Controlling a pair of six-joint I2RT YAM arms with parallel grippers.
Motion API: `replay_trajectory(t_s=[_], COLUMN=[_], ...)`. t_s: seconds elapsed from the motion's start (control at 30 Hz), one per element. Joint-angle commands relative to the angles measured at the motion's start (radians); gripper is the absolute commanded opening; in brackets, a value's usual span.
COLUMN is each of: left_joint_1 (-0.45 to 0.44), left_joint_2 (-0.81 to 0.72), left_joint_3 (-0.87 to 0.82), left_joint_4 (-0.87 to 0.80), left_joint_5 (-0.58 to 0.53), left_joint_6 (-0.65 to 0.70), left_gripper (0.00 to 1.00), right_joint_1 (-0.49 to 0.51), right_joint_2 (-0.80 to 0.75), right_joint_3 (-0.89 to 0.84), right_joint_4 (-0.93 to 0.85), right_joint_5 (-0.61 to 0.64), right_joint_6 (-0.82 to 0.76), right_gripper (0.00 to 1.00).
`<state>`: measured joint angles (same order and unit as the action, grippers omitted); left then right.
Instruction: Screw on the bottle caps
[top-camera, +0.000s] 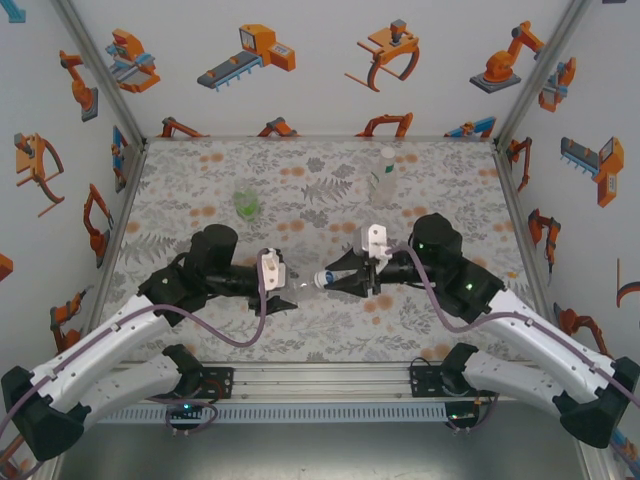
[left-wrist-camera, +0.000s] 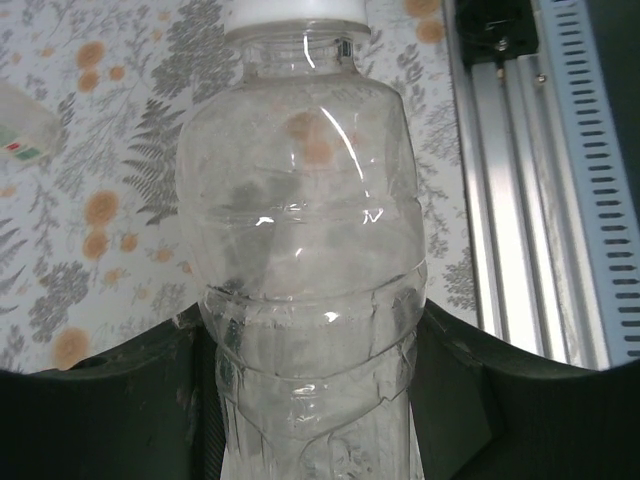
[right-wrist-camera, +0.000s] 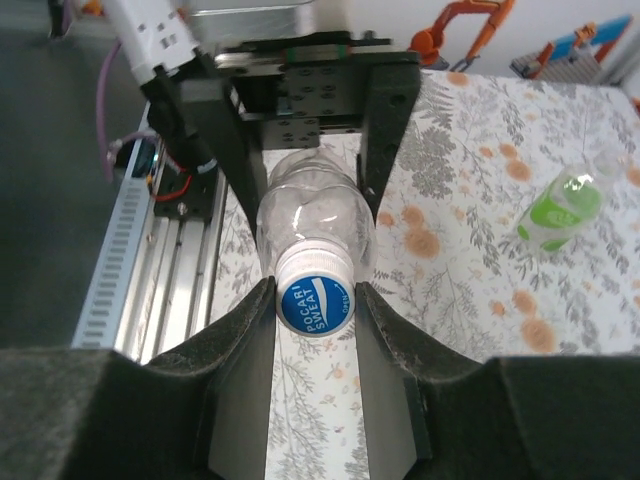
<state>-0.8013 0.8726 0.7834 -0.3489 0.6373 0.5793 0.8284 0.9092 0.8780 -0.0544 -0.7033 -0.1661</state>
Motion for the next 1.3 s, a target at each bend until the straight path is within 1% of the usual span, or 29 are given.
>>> replay_trajectory(t_s=[0.0, 0.07, 0.13, 0.27, 0.3, 0.37, 0.4, 0.53, 0.77, 0.8, 0.83, 0.87, 0.9, 0.97, 1.03, 1.1, 1.2, 1.27], left_joint_1=[-0.006, -0.006, -0.006, -0.006, -0.006, -0.006, -0.006, -0.006, -0.006, -0.006, -0.006, -0.006, -0.006, -0.006, -0.006, -0.006, -0.006, -0.006], left_joint_2=[-0.029, -0.035, -0.034, -0.027, -0.024, -0.014, -0.010, -0.003, -0.007, -0.008, -0.010, -0.015, -0.016, -0.024, -0.026, -0.024, -0.021, -0.019], left_joint_3=[0.025, 0.017, 0.014, 0.012, 0.013, 0.015, 0.017, 0.017, 0.017, 0.017, 0.016, 0.014, 0.013, 0.011, 0.011, 0.011, 0.014, 0.017], left_joint_4=[0.022, 0.032, 0.038, 0.050, 0.049, 0.050, 0.050, 0.050, 0.049, 0.050, 0.049, 0.050, 0.050, 0.049, 0.047, 0.044, 0.042, 0.046], left_joint_5=[-0.048, -0.072, -0.088, -0.129, -0.136, -0.161, -0.171, -0.194, -0.175, -0.161, -0.145, -0.119, -0.093, -0.041, 0.011, 0.064, 0.125, 0.146], left_joint_6=[0.009, 0.006, 0.004, -0.005, -0.007, -0.014, -0.016, -0.022, -0.017, -0.016, -0.014, -0.010, -0.006, -0.002, 0.006, 0.010, 0.011, 0.007], left_gripper=[0.00, 0.00, 0.00, 0.00, 0.00, 0.00, 0.00, 0.00, 0.00, 0.00, 0.00, 0.00, 0.00, 0.00, 0.00, 0.00, 0.00, 0.00], right_joint_1=[-0.003, -0.003, -0.003, -0.003, -0.003, -0.003, -0.003, -0.002, -0.002, -0.002, -0.002, -0.002, -0.002, -0.002, -0.002, -0.002, -0.002, -0.002], right_joint_2=[0.042, 0.062, 0.085, 0.129, 0.139, 0.161, 0.175, 0.203, 0.164, 0.156, 0.148, 0.138, 0.128, 0.107, 0.082, 0.051, 0.003, -0.029], right_joint_3=[-0.019, -0.023, -0.022, -0.011, -0.010, -0.010, -0.003, 0.013, 0.014, 0.019, 0.026, 0.033, 0.046, 0.066, 0.077, 0.074, 0.037, -0.001], right_joint_4=[0.137, 0.160, 0.156, 0.091, 0.076, 0.072, 0.058, 0.033, 0.022, 0.019, 0.019, 0.008, -0.009, -0.032, -0.035, -0.002, 0.099, 0.212], right_joint_5=[0.244, 0.330, 0.384, 0.427, 0.433, 0.412, 0.399, 0.374, 0.422, 0.429, 0.432, 0.437, 0.441, 0.441, 0.433, 0.399, 0.305, 0.233], right_joint_6=[0.339, 0.564, 0.771, 1.159, 1.235, 1.363, 1.402, 1.474, 1.438, 1.399, 1.361, 1.312, 1.259, 1.134, 1.017, 0.882, 0.697, 0.594], right_gripper=[0.00, 0.00, 0.00, 0.00, 0.00, 0.00, 0.00, 0.00, 0.01, 0.11, 0.19, 0.29, 0.38, 0.45, 0.48, 0.49, 0.49, 0.49])
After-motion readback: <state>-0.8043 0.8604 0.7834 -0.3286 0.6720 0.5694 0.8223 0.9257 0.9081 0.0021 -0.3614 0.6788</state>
